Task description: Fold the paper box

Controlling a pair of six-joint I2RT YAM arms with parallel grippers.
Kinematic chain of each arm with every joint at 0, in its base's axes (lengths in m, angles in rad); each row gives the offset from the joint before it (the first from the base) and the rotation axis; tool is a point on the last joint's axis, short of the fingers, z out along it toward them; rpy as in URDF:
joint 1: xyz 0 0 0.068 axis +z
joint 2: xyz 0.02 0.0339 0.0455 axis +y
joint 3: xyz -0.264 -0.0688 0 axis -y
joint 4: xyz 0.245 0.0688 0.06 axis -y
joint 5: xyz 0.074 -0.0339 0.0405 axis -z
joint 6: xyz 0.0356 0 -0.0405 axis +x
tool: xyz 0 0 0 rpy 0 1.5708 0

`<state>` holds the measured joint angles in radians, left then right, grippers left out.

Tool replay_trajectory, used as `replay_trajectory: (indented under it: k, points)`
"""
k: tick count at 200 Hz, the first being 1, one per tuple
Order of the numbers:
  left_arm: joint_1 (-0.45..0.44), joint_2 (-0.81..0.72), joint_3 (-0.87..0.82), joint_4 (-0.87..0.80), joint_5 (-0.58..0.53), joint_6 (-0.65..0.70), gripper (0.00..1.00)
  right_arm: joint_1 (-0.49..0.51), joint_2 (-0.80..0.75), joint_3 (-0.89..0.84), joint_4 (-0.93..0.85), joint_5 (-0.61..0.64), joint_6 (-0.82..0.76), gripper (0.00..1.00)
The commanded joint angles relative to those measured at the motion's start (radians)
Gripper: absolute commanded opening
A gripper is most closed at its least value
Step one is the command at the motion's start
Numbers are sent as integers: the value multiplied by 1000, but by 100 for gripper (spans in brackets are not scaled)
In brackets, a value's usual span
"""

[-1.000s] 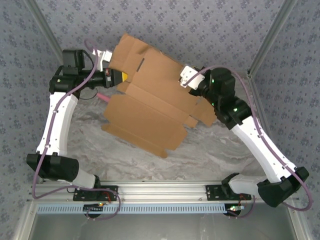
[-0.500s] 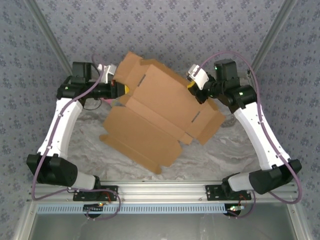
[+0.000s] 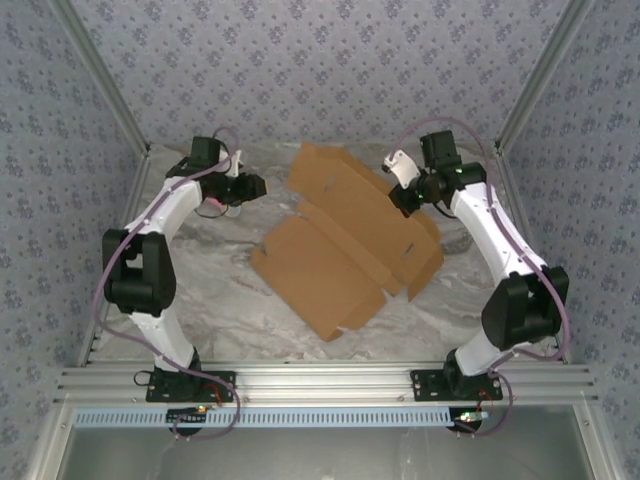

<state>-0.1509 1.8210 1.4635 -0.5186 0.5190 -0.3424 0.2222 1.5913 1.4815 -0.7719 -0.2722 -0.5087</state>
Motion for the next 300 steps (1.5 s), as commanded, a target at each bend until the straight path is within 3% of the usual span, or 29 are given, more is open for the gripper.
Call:
replay_trajectory:
  k: [1, 25, 47, 75, 109, 172, 300]
  points:
    - [-12, -49, -8, 83, -121, -19, 43, 0, 50, 14, -13, 47, -25, 0]
    - [-80, -198, -226, 320, -142, -61, 46, -5, 103, 39, -25, 53, -29, 0]
    - [-215, -263, -397, 560, -141, -86, 49, -11, 129, 62, -34, 56, -21, 0]
    - [-407, -186, -465, 733, -170, -26, 49, -18, 151, 78, -42, 66, -11, 0]
    - [-524, -34, -440, 788, -196, 2, 48, -21, 151, 83, -45, 77, -14, 0]
    - [-565, 162, -389, 848, -209, 23, 40, -21, 131, 81, -36, 67, -7, 0]
    - [-580, 289, -391, 928, -223, -12, 30, 23, 85, 20, 7, 46, 46, 0]
